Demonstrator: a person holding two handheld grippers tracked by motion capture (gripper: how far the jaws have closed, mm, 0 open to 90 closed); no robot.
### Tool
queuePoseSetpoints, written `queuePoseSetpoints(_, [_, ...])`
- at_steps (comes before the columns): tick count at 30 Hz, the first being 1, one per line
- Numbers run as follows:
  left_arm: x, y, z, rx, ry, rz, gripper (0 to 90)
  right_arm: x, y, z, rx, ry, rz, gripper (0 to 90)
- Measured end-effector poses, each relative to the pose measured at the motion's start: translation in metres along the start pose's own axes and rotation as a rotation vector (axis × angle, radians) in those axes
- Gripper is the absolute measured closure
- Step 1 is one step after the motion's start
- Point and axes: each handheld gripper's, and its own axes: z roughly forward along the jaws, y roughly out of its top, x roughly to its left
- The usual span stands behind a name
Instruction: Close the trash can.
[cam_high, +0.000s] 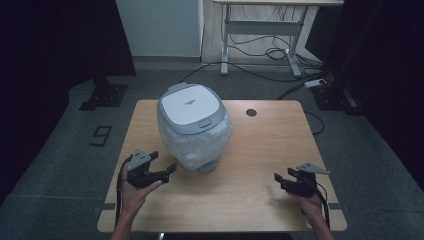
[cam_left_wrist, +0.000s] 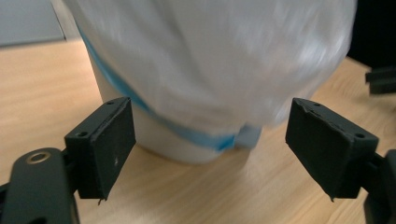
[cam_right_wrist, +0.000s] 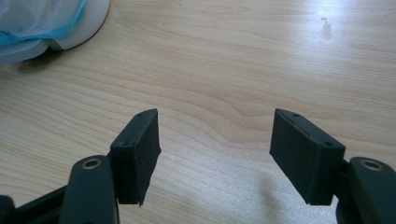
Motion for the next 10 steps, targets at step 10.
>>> queuePoseSetpoints(10, [0.003,-0.014,0.017,0.03,0.013,-0.019,14.6,-0.006,-0.001,0.0,0.011,-0.014,0.001,31.0])
